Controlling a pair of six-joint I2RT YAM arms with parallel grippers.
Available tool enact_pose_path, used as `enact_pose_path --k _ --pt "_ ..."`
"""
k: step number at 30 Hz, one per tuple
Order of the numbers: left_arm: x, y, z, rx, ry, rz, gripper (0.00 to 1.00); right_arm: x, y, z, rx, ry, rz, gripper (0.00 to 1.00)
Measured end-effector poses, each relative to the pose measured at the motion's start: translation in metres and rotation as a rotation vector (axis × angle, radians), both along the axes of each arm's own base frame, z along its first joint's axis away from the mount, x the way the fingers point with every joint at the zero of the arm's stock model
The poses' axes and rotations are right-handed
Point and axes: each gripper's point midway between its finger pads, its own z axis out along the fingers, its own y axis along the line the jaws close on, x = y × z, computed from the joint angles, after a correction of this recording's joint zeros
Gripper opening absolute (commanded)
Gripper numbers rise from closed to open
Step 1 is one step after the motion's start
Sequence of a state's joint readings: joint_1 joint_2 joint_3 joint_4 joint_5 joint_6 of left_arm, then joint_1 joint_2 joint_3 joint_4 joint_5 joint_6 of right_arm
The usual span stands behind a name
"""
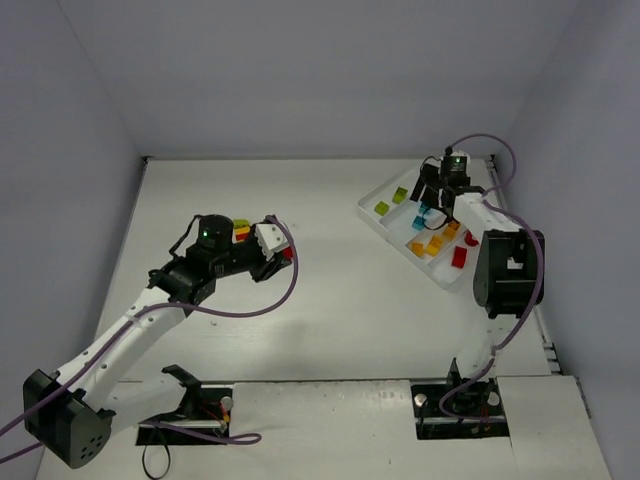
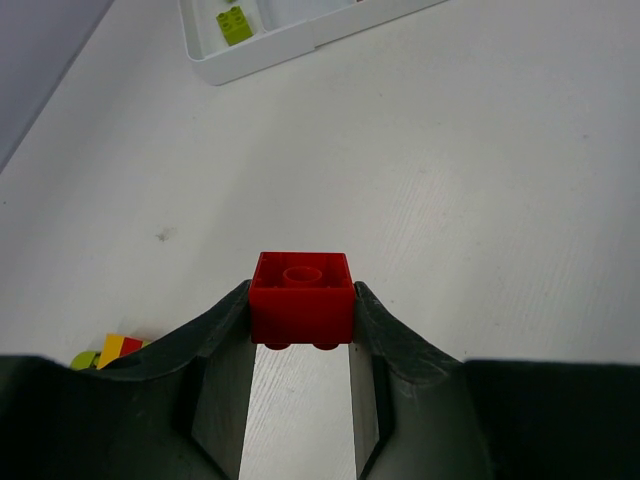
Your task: Sort the legos into containers by color
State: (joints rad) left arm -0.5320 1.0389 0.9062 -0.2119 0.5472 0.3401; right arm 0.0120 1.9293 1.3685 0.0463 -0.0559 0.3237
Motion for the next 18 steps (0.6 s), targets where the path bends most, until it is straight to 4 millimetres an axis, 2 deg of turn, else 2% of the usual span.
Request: enact_pose_path --k 1,2,4,6,9,11,14,18 --pt "0.000 0.000 0.000 -0.001 0.000 -0.003 0.09 -0.001 0.000 0.001 0.001 -0.001 0.002 0.64" --pt "-0.001 -0.001 0.000 -0.002 0.001 -0.005 0.09 -0.007 0.009 0.015 0.023 -0.031 0.031 0.64" --pt "-0.001 -0.001 0.001 -0.004 0.000 -0.008 0.09 -0.029 0.039 0.046 0.088 -0.091 0.131 0.65" --pt "-0.002 -0.001 0.002 -0.007 -0.002 -0.013 0.09 -0.053 0.077 0.082 0.150 -0.161 0.248 0.67" --pt "-0.003 -0.001 0.004 -0.013 -0.008 -0.017 0.09 -0.097 0.153 0.144 0.265 -0.296 0.482 0.72" --pt "-0.005 -0.002 0.007 -0.018 -0.013 -0.020 0.09 -0.131 0.198 0.172 0.349 -0.355 0.639 0.74" --pt "-0.006 -0.002 0.009 -0.022 -0.021 -0.024 0.09 -0.174 0.237 0.183 0.455 -0.361 0.777 0.77" --pt "-0.007 -0.002 0.011 -0.026 -0.027 -0.026 0.09 -0.211 0.271 0.170 0.539 -0.284 0.878 0.77"
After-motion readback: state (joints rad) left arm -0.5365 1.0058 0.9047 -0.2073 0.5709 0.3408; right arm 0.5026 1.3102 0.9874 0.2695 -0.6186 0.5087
